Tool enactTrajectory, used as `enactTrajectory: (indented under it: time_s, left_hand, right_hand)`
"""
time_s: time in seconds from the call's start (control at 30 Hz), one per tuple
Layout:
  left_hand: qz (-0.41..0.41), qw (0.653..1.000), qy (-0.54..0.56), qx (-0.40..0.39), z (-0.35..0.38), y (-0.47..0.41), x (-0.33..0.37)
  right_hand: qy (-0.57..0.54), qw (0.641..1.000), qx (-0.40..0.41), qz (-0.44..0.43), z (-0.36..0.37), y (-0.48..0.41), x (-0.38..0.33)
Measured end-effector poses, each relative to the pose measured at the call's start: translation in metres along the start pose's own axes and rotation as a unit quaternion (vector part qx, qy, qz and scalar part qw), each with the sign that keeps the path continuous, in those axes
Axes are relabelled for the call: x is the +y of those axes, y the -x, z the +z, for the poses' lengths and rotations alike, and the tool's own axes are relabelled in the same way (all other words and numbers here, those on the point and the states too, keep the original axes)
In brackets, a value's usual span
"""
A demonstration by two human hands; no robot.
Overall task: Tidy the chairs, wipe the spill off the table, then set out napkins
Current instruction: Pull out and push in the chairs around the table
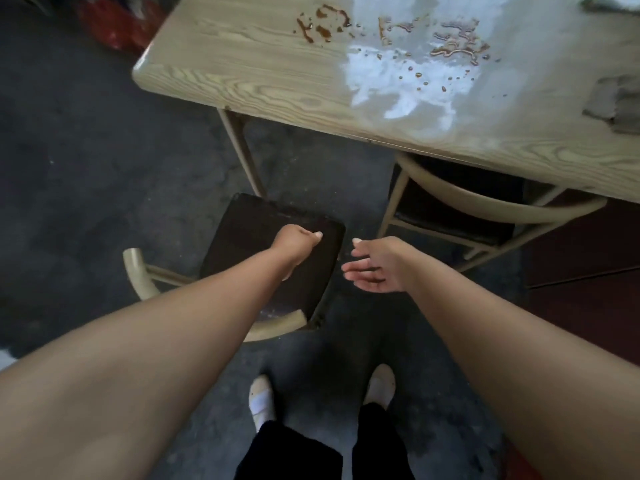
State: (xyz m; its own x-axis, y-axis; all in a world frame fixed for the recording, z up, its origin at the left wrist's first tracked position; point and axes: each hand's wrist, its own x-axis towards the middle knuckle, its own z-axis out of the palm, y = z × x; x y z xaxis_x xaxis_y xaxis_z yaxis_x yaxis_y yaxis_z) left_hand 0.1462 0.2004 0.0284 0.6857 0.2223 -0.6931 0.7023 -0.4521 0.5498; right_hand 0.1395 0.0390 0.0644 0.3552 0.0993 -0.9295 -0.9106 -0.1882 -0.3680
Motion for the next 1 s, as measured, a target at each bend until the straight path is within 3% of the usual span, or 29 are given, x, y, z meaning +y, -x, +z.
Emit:
enactTrajectory:
  time_s: [0.33,0.63,0.8,0.87,0.93,1.0]
  left_hand:
    - [0.037,0.994,-0.093,0.05,-0.135,-0.002,-0.121]
    - [-0.079,0.97,-0.131,0.187,-0.181,-0.017,-0.2]
    - [-0.156,0.949,-0.043,0.27,-0.184,-0.022,-0.204]
    - [-0.201,0.948,0.064,0.239,-0.187,-0.033,-0.212]
    - [-0.226,0.946,0.174,0.156,-0.187,-0.041,-0.221]
    - [-0.228,0.942,0.22,0.112,-0.186,-0.044,-0.226]
  right_hand:
    - [-0.006,0.997,-0.042,0.06,0.165,-0.012,0.045]
    - [-0.046,0.985,-0.085,0.146,0.25,-0.027,0.078]
    - [-0.028,0.979,-0.067,0.189,0.263,-0.024,0.073]
    - [-0.076,0.975,-0.059,0.202,0.269,-0.023,0.07]
    - [-0.122,0.967,-0.024,0.222,0.279,-0.025,0.069]
    - [-0.213,0.954,-0.012,0.213,0.292,-0.029,0.069]
